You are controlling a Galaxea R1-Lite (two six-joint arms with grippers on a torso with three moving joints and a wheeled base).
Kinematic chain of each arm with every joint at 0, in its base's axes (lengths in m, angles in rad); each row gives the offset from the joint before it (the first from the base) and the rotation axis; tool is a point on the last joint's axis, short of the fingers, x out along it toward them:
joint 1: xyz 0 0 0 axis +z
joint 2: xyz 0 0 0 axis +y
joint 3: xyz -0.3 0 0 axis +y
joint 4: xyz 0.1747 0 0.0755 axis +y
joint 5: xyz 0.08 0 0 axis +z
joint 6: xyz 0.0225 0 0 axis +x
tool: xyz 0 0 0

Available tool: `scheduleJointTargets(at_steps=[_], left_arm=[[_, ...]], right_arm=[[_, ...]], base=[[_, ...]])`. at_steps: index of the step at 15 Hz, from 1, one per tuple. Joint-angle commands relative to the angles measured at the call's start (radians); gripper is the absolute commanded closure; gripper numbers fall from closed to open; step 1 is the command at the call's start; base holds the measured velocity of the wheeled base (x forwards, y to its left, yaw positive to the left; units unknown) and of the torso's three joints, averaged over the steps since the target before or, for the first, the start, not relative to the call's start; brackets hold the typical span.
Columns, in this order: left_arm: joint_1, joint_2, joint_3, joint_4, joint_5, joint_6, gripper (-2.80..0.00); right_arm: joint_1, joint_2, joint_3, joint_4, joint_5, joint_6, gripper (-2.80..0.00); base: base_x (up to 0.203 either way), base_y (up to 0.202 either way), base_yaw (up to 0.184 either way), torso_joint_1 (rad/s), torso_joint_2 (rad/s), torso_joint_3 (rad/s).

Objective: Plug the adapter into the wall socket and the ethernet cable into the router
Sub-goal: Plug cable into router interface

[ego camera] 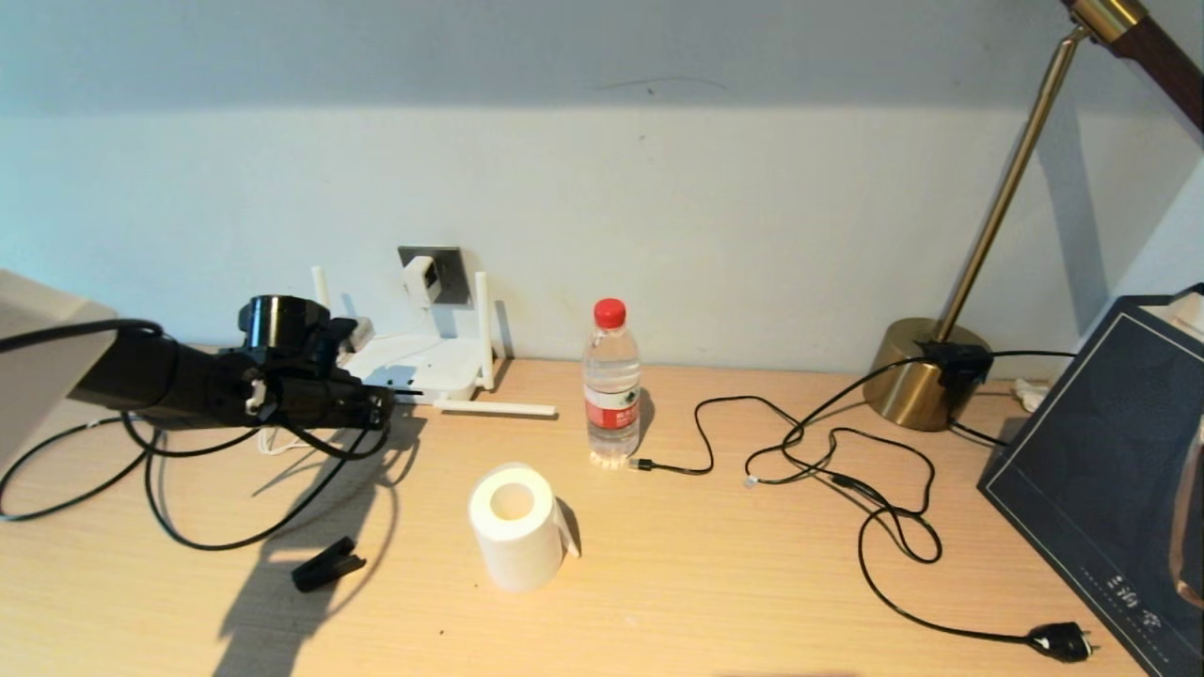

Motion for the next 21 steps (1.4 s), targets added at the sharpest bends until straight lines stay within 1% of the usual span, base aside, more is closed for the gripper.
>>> scheduleJointTargets(at_steps=[1, 11, 21], left_arm=[[0.001, -0.001, 0.0, -0.003, -0.004, 0.001, 0.0], [0.001, 0.021, -0.027, -0.008, -0.004, 0.001, 0.0], [0.009, 0.006, -0.01, -0.006, -0.006, 0.001, 0.0]], right_arm=[[0.0, 0.0, 0.0, 0.0, 0.0, -0.001, 0.0], [0.0, 0.0, -0.001, 0.0, 0.0, -0.001, 0.0], [0.0, 0.0, 0.0, 0.0, 0.0, -0.001, 0.0]], base=[[0.0, 0.0, 0.0, 0.0, 0.0, 0.0], [0.0, 0.0, 0.0, 0.0, 0.0, 0.0], [0.0, 0.0, 0.0, 0.0, 0.0, 0.0]])
